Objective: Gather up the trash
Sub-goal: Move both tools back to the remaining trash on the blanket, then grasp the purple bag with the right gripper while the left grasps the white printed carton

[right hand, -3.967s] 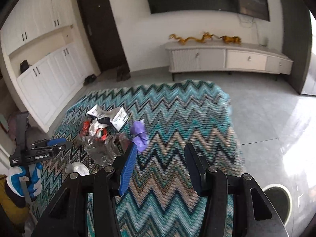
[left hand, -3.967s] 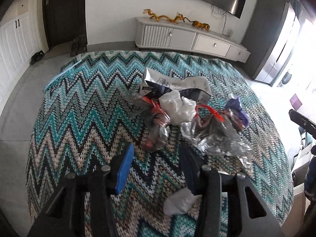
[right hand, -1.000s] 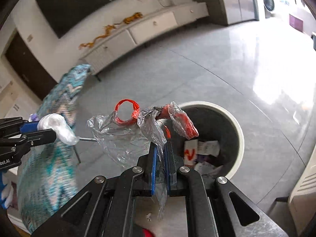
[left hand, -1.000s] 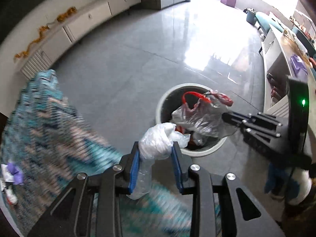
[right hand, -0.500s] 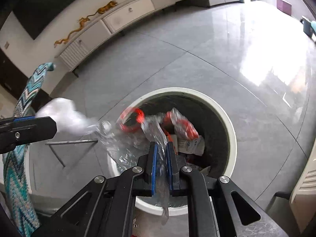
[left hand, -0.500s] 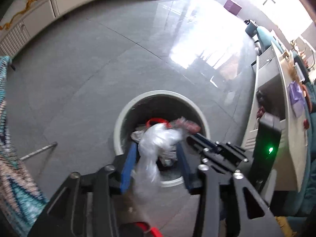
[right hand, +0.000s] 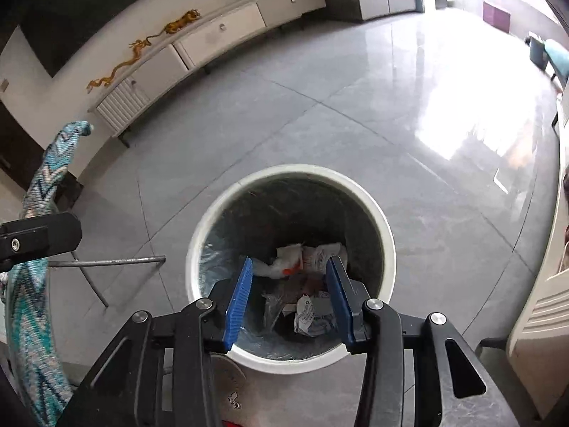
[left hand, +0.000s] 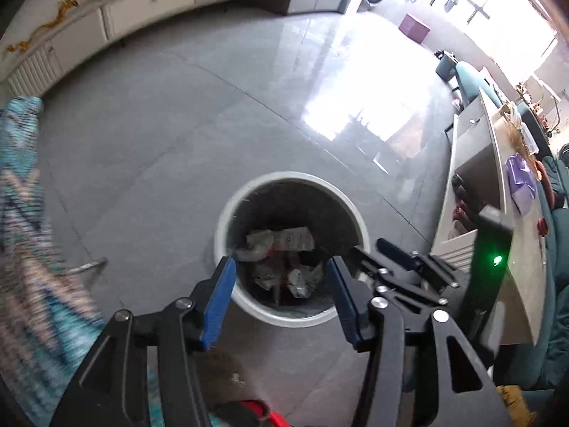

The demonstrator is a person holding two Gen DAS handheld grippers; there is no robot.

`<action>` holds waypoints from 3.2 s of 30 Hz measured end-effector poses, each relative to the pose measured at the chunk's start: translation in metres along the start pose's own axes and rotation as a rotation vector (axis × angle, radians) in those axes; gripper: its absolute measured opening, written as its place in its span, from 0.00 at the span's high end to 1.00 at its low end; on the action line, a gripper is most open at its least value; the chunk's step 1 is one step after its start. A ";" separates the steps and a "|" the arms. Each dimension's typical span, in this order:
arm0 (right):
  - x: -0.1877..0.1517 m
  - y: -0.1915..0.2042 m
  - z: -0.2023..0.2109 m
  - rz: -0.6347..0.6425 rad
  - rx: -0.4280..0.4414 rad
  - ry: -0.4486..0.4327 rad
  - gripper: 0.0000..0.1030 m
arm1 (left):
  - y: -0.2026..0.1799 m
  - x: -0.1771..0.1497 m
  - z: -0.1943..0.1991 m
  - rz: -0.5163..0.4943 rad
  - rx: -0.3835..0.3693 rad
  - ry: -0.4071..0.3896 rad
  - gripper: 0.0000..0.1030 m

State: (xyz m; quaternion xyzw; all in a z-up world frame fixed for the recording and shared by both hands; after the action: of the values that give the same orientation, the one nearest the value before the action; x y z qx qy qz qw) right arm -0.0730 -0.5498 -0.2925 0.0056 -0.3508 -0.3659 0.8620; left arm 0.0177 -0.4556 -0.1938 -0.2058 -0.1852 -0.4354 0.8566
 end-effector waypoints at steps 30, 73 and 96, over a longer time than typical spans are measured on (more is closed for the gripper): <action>0.001 0.268 0.104 0.411 0.277 -0.122 0.57 | 0.243 -0.146 0.213 0.237 0.497 -0.201 0.50; -0.018 0.429 0.044 0.626 0.493 0.010 0.53 | 0.374 -0.146 0.258 0.331 0.617 -0.201 0.49; -0.026 0.500 -0.012 0.660 0.611 0.150 0.51 | 0.418 -0.089 0.193 -0.174 0.333 0.030 0.48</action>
State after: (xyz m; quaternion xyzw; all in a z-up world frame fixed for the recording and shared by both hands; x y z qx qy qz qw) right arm 0.2348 -0.1705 -0.1841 0.1741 -0.3622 0.0503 0.9143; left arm 0.2854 -0.0728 -0.1542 -0.0379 -0.2592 -0.4740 0.8407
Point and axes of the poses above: each gripper's, at about its wrist camera, not at the fingertips, and z roughly against the way its jaws point, y to its left, x to its top, the point moved 2 cm from there along -z, roughly the way its jaws point, and after that the axes turned 8 degrees about -y, right-handed, at the moved point
